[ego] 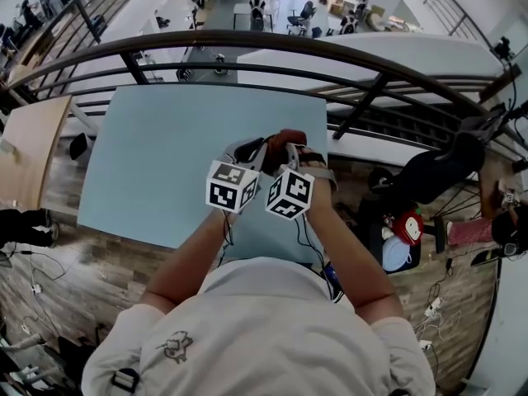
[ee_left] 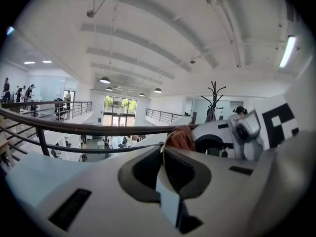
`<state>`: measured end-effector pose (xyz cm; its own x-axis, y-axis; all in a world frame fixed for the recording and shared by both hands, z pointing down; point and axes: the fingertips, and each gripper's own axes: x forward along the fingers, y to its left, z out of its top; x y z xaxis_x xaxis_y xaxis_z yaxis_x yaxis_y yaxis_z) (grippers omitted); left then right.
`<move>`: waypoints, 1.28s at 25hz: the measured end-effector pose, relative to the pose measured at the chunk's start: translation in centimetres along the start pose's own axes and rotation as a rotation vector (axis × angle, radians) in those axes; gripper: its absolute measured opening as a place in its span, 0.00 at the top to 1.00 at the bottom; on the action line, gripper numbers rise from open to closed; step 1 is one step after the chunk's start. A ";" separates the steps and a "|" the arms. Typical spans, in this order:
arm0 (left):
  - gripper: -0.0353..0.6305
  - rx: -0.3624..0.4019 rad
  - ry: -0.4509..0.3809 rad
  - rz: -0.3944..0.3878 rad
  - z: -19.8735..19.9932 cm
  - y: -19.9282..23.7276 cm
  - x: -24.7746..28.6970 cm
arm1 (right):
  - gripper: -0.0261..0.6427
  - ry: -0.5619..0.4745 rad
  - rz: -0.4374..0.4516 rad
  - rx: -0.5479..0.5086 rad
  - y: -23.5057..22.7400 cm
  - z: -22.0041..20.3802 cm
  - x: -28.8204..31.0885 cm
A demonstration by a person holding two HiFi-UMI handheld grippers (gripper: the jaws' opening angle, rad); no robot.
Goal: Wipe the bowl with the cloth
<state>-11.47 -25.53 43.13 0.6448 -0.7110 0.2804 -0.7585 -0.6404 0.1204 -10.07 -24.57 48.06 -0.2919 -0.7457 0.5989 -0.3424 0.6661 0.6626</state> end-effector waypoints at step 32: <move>0.91 -0.024 -0.006 -0.016 0.3 0.2 1.7 | 0.82 0.058 -0.049 -0.068 -3.6 -1.0 -1.3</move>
<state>-10.55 -26.94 43.37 0.6575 -0.7025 0.2722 -0.7500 -0.6447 0.1480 -7.59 -25.95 45.34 -0.2231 -0.7768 0.5889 -0.2933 0.6297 0.7194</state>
